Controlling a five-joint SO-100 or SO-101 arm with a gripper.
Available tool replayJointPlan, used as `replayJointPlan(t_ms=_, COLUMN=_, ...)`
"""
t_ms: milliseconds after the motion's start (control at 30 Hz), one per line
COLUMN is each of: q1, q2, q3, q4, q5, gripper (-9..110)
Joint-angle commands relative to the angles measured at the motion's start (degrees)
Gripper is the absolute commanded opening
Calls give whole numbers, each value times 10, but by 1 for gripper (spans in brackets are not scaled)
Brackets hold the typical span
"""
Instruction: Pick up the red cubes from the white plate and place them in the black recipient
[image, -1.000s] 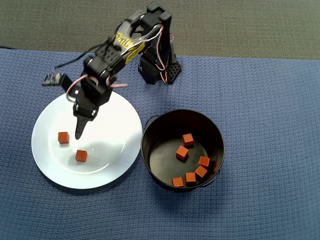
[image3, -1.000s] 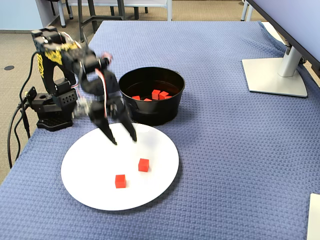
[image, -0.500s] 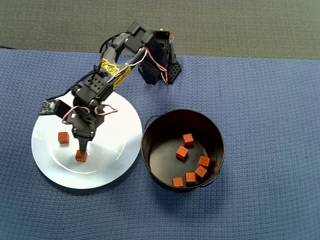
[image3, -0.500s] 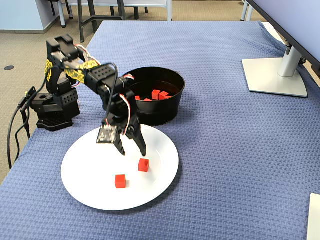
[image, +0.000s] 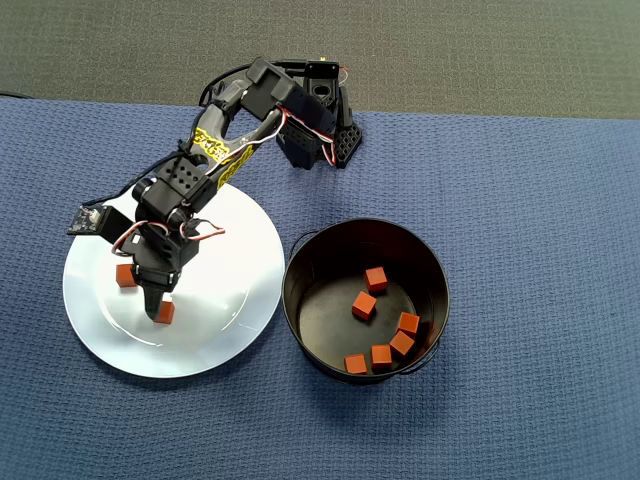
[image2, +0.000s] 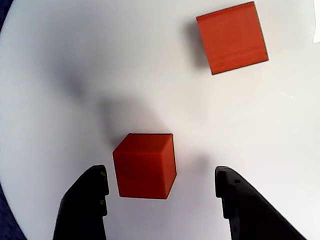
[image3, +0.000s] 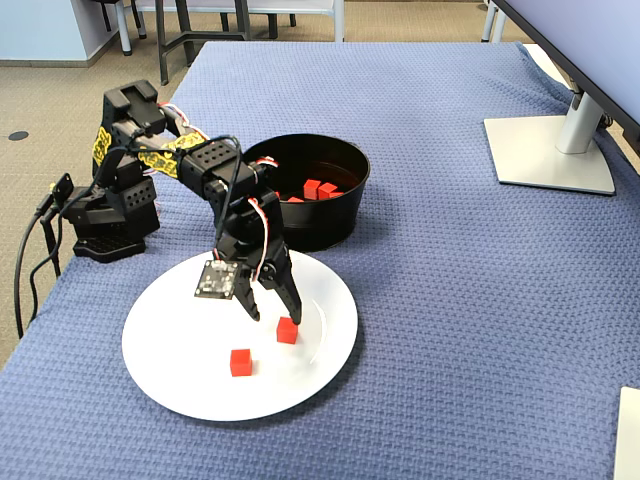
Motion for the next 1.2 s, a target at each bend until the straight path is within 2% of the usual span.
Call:
replayJointPlan(t_ms=0, q1=-1, q2=-3, q3=-45, q4=-17, q5=11, gripper=20)
replayJointPlan(t_ms=667, q1=3, q2=-53, q3=-87, q4=-34, q5=33, gripper=15)
replayJointPlan(t_ms=1167, q1=-4, q2=-9, q3=-25, q4=-46, q5=57, gripper=15)
